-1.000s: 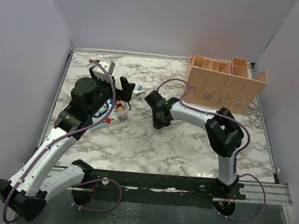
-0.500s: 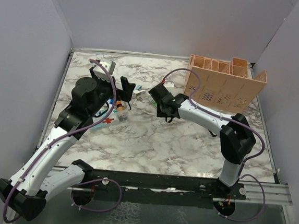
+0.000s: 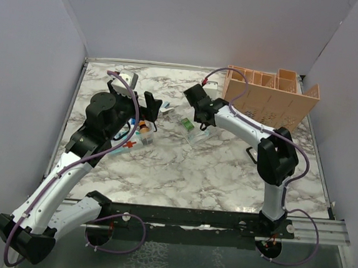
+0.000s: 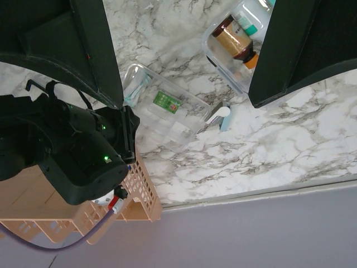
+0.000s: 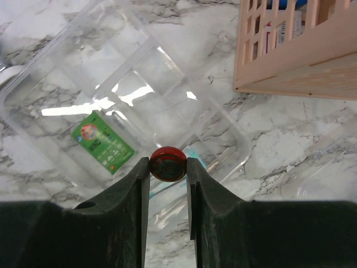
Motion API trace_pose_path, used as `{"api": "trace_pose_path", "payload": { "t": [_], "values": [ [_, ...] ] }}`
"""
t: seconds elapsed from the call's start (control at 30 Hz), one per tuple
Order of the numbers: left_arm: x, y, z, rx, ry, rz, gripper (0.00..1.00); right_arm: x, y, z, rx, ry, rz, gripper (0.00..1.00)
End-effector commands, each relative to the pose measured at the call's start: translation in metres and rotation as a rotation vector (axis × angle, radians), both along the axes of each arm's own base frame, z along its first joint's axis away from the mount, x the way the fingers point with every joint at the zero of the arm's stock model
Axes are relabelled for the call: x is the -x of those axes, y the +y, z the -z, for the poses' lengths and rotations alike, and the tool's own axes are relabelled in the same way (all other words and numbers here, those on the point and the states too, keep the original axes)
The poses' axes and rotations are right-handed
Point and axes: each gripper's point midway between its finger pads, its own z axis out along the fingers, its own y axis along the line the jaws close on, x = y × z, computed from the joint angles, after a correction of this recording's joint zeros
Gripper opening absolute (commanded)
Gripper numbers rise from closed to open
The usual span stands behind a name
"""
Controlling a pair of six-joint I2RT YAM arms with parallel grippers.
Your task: Organize the medicine kit
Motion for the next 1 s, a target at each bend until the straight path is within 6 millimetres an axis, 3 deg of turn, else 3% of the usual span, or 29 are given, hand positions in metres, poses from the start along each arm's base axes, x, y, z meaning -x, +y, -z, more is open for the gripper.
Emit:
{"api": "trace_pose_path", "payload": {
  "t": [0.0,0.2,0.43,0.97],
  "values": [
    [0.002,0.000,-0.012,0.026,-0.027,-0.002,0.99,-0.024,-0.009,0.007,-0.009,-0.016,0.049,0.26],
    [0.002,0.000,-0.010,0.024,-0.020,-0.002,0.99,-0.039,-0.020,0.026,-0.029,0.030,0.078,0.26],
    [0.002,0.001,-0.009,0.021,-0.019,-0.005,0.99,-0.048,-0.015,0.039,-0.031,0.048,0.068,0.26],
    [0.003,0.001,-0.008,0.017,-0.017,-0.006,0.99,-0.048,-0.024,0.055,-0.005,0.093,0.092,0.26]
  ]
}}
